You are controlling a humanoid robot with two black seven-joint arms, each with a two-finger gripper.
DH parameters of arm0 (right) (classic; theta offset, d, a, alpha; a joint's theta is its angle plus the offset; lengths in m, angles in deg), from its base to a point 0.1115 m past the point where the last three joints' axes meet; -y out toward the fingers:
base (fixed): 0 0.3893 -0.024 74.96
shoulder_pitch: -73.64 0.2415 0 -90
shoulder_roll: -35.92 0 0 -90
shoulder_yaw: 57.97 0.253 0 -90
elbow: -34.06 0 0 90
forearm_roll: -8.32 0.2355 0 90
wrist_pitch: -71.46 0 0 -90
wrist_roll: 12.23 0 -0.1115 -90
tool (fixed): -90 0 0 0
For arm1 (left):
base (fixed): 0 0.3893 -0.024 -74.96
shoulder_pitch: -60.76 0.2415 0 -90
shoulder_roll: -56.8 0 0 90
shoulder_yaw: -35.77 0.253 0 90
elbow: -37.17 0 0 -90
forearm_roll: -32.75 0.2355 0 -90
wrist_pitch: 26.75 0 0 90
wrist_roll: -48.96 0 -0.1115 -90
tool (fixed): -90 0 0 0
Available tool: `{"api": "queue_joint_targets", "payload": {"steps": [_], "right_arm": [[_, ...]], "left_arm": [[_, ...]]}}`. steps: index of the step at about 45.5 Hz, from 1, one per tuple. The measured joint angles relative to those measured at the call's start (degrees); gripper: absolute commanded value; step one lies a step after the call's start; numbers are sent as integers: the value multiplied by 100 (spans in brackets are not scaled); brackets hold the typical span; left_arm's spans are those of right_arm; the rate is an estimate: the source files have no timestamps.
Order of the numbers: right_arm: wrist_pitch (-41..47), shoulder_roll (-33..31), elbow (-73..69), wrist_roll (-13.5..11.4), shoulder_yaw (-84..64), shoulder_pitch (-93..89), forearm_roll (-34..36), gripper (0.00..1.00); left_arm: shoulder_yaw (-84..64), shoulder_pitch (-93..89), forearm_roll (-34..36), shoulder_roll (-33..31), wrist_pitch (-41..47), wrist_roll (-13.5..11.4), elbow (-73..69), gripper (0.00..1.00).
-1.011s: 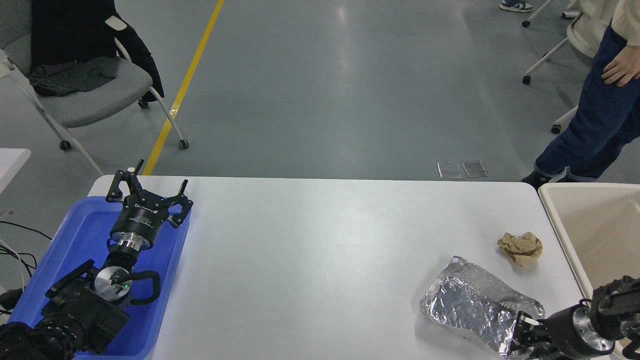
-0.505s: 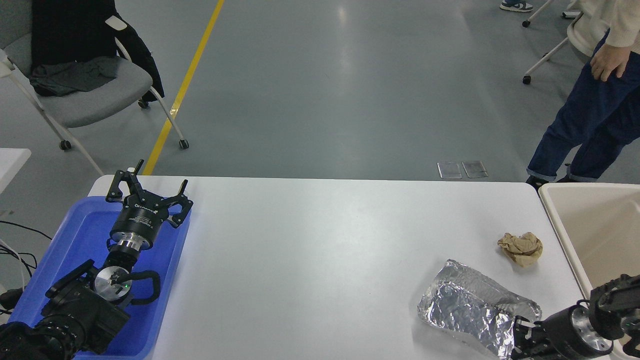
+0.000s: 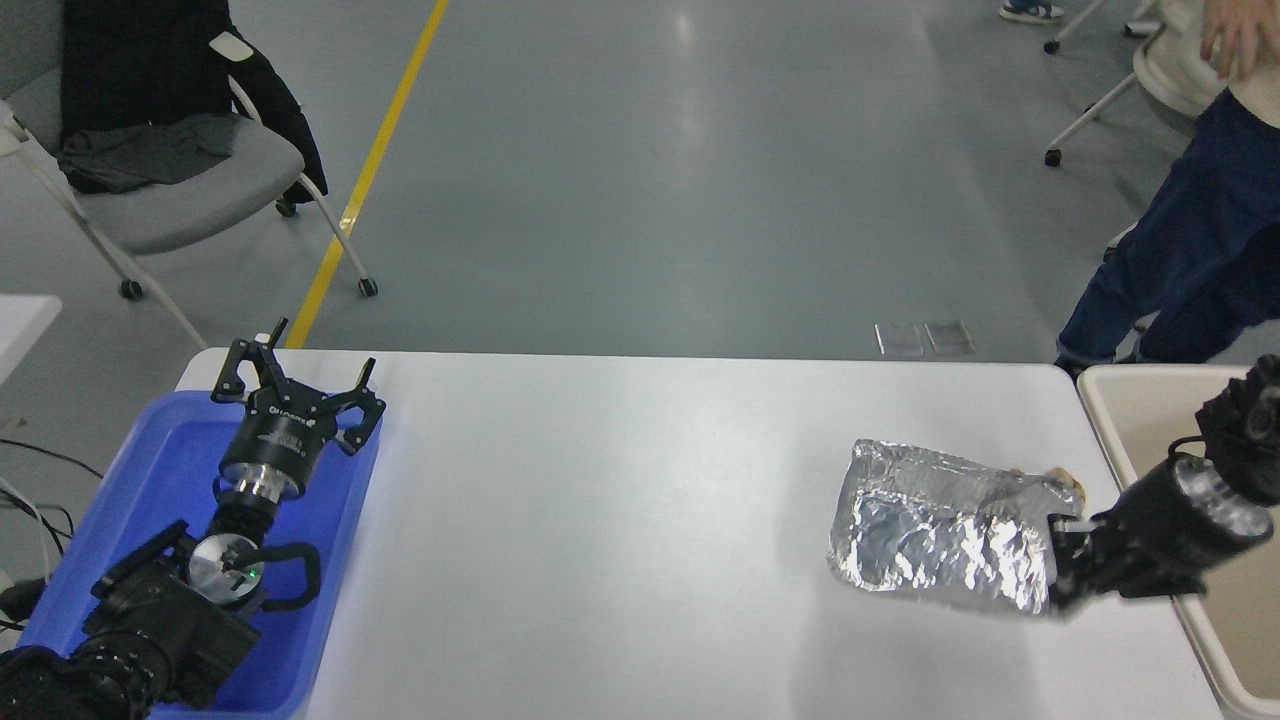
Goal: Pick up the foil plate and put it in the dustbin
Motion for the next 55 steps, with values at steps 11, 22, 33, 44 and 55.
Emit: {"api": "queue_joint_targets", "payload": {"steps": [11,22,33,44,55], "right_arm": [[218,298,-425,2,-77,1663,-210,0],[287,608,-651,4,-91,2789,-264,0],[308,816,-715,2,-107,3108,-253,0],[315,829,-479,-1,-538,2937,-157,0],[318,17,657,-6,-1238,2123,98,0]], "left_arm": [[0,0,0,-2,0,0,0,100],[0,0,0,-3,0,0,1,100],[0,0,0,-2,0,0,1,100],[0,0,0,-5,0,0,2,100],[0,0,0,-3,0,0,1,100]]}}
